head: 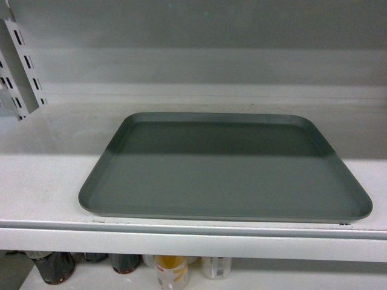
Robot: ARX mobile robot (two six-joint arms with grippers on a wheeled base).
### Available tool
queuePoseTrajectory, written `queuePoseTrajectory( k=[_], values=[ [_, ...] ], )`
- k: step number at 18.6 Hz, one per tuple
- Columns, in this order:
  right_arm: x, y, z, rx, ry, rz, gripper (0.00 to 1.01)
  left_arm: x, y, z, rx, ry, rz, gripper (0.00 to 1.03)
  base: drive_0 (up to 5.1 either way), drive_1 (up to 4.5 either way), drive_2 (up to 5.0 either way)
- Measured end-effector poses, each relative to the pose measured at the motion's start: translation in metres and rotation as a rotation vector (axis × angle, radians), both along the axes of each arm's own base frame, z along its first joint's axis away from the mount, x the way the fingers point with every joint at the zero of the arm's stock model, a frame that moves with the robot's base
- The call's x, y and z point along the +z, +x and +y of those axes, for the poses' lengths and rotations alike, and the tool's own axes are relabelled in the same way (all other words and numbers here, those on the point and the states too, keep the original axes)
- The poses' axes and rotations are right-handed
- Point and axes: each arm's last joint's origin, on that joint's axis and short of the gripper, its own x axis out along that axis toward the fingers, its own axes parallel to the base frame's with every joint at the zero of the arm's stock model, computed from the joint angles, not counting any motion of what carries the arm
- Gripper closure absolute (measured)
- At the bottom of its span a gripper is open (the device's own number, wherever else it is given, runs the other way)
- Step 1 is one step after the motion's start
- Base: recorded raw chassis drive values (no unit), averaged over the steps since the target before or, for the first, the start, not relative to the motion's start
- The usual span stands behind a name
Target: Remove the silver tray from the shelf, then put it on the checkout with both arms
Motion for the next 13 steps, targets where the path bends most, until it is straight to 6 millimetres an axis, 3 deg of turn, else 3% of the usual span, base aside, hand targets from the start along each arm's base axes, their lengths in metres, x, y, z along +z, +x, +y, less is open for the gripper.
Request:
queuePoseTrajectory(
  k=[3,7,11,13],
  values=[
    [-0.003,0.002,0.001,-0.059,0.056,0.071,0.03,0.006,0.005,-0.002,0.020,-0.057,0.253,0.05,0.0,0.00,0.0],
    [0.005,0.024,-0.003,-0.041,0.141,0.071,0.03,0.032,0.028,-0.004,-0.008,-0.065,0.158,0.05,0.0,0.00,0.0],
    [0.019,0.071,-0.003,0.074,0.112,0.035,0.03,0.035,0.077,-0.017,-0.097,-0.055,0.181,0.05,0.0,0.00,0.0],
    [0.020,0.105,-0.001,0.137,0.068,0.045,0.03,0.032,0.110,-0.027,-0.120,-0.049,0.223,0.05,0.0,0.00,0.0]
  ],
)
